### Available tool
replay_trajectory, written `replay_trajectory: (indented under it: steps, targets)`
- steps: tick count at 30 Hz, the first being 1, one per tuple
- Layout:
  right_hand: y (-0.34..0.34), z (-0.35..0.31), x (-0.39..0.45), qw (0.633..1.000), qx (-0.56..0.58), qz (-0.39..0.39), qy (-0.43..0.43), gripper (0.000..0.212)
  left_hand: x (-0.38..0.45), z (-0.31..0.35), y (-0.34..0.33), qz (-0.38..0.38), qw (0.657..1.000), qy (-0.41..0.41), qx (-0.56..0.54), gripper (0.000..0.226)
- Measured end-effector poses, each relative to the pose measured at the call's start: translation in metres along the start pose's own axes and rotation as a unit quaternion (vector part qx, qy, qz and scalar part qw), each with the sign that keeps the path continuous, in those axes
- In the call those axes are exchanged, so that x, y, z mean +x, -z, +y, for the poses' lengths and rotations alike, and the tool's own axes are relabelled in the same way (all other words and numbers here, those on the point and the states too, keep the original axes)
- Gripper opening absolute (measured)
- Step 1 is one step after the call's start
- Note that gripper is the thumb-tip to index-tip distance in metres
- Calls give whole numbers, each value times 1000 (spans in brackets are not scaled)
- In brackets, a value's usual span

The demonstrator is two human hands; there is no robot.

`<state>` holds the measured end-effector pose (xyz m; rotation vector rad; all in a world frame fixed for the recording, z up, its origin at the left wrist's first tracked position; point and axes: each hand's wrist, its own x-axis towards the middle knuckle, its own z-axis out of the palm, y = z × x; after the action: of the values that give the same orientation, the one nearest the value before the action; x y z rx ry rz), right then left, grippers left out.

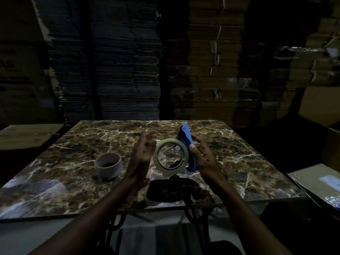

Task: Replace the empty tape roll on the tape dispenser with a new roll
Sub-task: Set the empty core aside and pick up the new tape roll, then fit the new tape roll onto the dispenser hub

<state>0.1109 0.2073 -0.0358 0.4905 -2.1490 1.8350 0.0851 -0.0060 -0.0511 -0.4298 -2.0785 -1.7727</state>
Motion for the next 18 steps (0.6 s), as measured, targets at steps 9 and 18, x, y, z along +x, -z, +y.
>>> replay_trajectory:
  steps: [9, 18]
  targets:
    - [1, -7, -2, 999, 31, -16, -28, 30, 13, 12, 20, -158, 987, -10, -32, 44]
    - [-1, -12, -4, 997, 56, -12, -47, 28, 9, 13, 25, -77, 996, -51, -5, 28]
